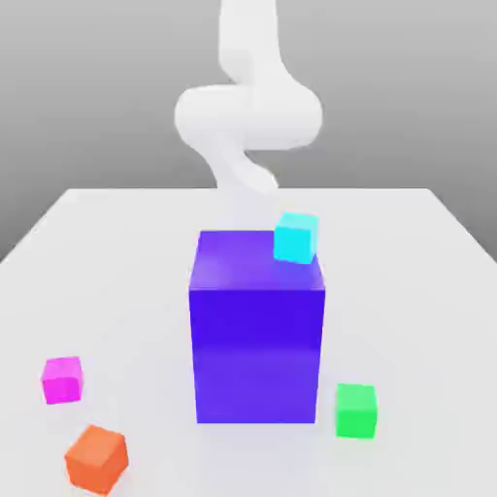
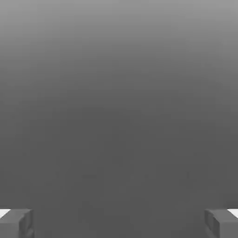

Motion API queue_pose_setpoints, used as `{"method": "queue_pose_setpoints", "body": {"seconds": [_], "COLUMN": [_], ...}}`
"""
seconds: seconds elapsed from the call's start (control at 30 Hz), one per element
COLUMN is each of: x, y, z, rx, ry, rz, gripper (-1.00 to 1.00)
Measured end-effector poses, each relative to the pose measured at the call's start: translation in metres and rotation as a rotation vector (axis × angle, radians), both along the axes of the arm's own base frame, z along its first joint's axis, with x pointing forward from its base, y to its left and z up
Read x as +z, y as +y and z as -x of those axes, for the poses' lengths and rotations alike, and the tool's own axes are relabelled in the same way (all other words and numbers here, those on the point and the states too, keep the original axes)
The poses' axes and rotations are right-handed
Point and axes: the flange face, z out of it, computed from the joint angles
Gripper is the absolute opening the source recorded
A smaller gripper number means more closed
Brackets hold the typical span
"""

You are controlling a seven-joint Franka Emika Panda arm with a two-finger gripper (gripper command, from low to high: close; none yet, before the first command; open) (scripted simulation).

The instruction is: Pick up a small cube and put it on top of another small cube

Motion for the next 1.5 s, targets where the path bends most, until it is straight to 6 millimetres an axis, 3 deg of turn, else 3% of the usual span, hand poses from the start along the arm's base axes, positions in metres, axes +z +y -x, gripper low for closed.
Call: {"method": "queue_pose_setpoints", "body": {"seconds": [0.2,0.4,0.57,0.8,0.93,1.03,1.23,1.33,1.5], "x": [-0.110,-0.232,-0.330,-0.438,-0.478,-0.495,-0.495,-0.502,-0.548], "y": [-0.045,-0.080,-0.107,-0.153,-0.182,-0.206,-0.254,-0.260,-0.260], "z": [-0.065,-0.096,-0.095,-0.058,-0.026,0.000,0.050,0.055,0.056], "rx": [0.107,0.185,0.221,0.220,0.210,0.196,0.171,0.191,0.194], "ry": [0.202,0.372,0.487,0.608,0.661,0.693,0.736,0.727,0.726], "rz": [-0.113,-0.201,-0.242,-0.230,-0.176,-0.113,0.070,0.111,0.115], "gripper": [0.00,0.00,0.00,0.00,0.00,0.00,0.00,0.00,0.00]}}
